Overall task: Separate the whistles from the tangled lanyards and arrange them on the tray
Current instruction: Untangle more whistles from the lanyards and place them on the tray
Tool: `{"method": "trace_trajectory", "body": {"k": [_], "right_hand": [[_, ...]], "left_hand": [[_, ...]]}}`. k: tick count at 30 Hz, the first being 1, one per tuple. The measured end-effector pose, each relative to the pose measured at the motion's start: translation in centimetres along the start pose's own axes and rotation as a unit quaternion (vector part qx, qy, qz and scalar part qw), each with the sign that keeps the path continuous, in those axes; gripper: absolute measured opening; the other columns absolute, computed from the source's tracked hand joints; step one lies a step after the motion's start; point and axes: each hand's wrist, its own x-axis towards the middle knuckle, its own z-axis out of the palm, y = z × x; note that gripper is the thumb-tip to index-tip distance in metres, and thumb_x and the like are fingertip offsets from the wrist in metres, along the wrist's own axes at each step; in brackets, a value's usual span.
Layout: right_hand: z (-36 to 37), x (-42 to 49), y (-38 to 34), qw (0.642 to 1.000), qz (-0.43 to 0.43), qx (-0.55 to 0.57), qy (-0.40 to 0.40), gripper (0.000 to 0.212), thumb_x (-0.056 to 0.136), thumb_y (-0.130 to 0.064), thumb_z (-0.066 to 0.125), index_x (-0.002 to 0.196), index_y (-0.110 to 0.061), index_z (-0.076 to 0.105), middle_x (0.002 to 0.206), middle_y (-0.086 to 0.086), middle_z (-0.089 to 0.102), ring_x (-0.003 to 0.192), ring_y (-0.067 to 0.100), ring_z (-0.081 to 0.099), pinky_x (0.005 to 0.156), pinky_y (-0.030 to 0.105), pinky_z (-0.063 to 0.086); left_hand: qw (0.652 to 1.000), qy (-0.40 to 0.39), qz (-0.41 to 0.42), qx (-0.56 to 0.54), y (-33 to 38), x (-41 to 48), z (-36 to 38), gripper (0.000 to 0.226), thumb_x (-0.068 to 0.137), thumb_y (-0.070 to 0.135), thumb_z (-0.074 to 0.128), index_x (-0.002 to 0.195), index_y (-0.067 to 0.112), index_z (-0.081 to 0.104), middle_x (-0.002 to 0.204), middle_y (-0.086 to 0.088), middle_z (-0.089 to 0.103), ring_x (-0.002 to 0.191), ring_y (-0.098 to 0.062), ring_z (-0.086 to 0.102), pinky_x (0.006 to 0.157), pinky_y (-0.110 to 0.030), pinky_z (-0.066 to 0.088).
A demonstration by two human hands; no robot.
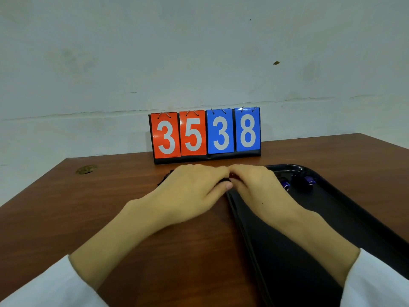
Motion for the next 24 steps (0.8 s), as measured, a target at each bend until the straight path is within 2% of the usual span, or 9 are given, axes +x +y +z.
{"method": "trace_trajectory", "body": {"k": [3, 5, 7, 11, 13, 17, 20, 22, 24], "right_hand": [[0.0, -0.1, -0.3, 0.999, -0.028, 0.025, -0.035, 0.019, 0.094, -0.017, 0.050, 0.109, -0.012, 0.060, 0.100, 0.000, 0.063, 0.089, 0.010, 0.056, 0.073, 0.010, 0.036], [0.1, -0.2, -0.6, 0.996, -0.039, 0.051, -0.055, 0.016, 0.093, -0.020, 0.052, 0.104, -0.012, 0.060, 0.090, -0.007, 0.058, 0.079, 0.003, 0.051, 0.068, 0.008, 0.036], [0.2, -0.2, -0.8, 0.994, -0.048, 0.080, -0.060, 0.015, 0.090, -0.022, 0.056, 0.102, -0.015, 0.061, 0.086, -0.013, 0.058, 0.075, -0.002, 0.053, 0.069, 0.007, 0.039], [0.1, -0.2, -1.2, 0.985, -0.033, 0.159, -0.062, 0.015, 0.087, -0.022, 0.060, 0.100, -0.014, 0.064, 0.087, -0.008, 0.068, 0.080, -0.001, 0.061, 0.077, 0.014, 0.049], [-0.1, -0.2, -1.4, 0.980, -0.029, 0.188, -0.059, 0.014, 0.087, -0.019, 0.061, 0.098, -0.013, 0.065, 0.085, -0.006, 0.069, 0.079, 0.000, 0.063, 0.078, 0.017, 0.051], [-0.4, -0.3, -1.6, 0.975, -0.028, 0.216, -0.045, 0.011, 0.086, -0.016, 0.061, 0.097, -0.014, 0.065, 0.079, -0.008, 0.068, 0.078, -0.001, 0.064, 0.077, 0.012, 0.050], [-0.6, -0.1, -1.6, 0.972, -0.018, 0.231, -0.023, 0.013, 0.086, -0.015, 0.061, 0.098, -0.016, 0.064, 0.082, -0.010, 0.067, 0.078, -0.001, 0.065, 0.075, 0.011, 0.050], [-0.8, -0.1, -1.6, 0.971, -0.010, 0.241, -0.002, 0.012, 0.086, -0.015, 0.060, 0.098, -0.017, 0.064, 0.083, -0.009, 0.067, 0.078, -0.001, 0.065, 0.075, 0.011, 0.051], [-0.9, -0.1, -1.6, 0.966, 0.006, 0.256, 0.021, 0.012, 0.086, -0.014, 0.060, 0.097, -0.017, 0.064, 0.084, -0.008, 0.067, 0.079, 0.000, 0.065, 0.075, 0.011, 0.051]], "left_hand": [[0.998, 0.052, -0.024, -0.025, -1.0, 0.0, -0.6, 0.026, 0.093, 0.047, 0.039, 0.093, 0.026, 0.055, 0.085, 0.012, 0.060, 0.078, -0.003, 0.055, 0.069, -0.017, 0.045], [0.995, 0.064, -0.045, -0.057, -1.8, 0.1, -0.8, 0.028, 0.088, 0.048, 0.044, 0.088, 0.025, 0.060, 0.082, 0.011, 0.062, 0.077, -0.003, 0.056, 0.068, -0.018, 0.046], [0.987, 0.069, -0.067, -0.131, -2.5, 0.1, -0.8, 0.026, 0.083, 0.048, 0.051, 0.081, 0.026, 0.064, 0.077, 0.010, 0.063, 0.076, -0.004, 0.058, 0.070, -0.017, 0.048], [0.941, 0.053, -0.123, -0.312, -2.9, 0.3, -0.7, 0.040, 0.070, 0.053, 0.053, 0.075, 0.016, 0.068, 0.074, -0.007, 0.068, 0.067, -0.014, 0.062, 0.064, -0.015, 0.048], [0.930, 0.025, -0.142, -0.337, -3.1, 0.3, -0.6, 0.039, 0.070, 0.051, 0.052, 0.074, 0.015, 0.067, 0.073, -0.009, 0.068, 0.064, -0.017, 0.061, 0.062, -0.013, 0.047], [0.917, -0.005, -0.154, -0.368, -3.2, 0.3, -0.4, 0.036, 0.076, 0.047, 0.050, 0.071, 0.015, 0.067, 0.056, 0.010, 0.059, 0.054, 0.000, 0.054, 0.056, -0.007, 0.042], [0.907, 0.003, -0.177, -0.382, -2.9, 0.3, -0.4, 0.041, 0.079, 0.050, 0.048, 0.069, 0.014, 0.064, 0.054, 0.002, 0.051, 0.048, -0.011, 0.045, 0.049, -0.017, 0.038], [0.864, -0.003, -0.210, -0.459, -2.5, 0.2, -0.3, 0.044, 0.082, 0.049, 0.048, 0.074, 0.008, 0.061, 0.049, -0.001, 0.043, 0.040, -0.011, 0.034, 0.042, -0.019, 0.029], [0.802, -0.015, -0.237, -0.548, -2.0, 0.2, -0.1, 0.039, 0.088, 0.044, 0.048, 0.073, 0.009, 0.054, 0.049, 0.001, 0.039, 0.038, -0.008, 0.028, 0.040, -0.018, 0.022]]}}
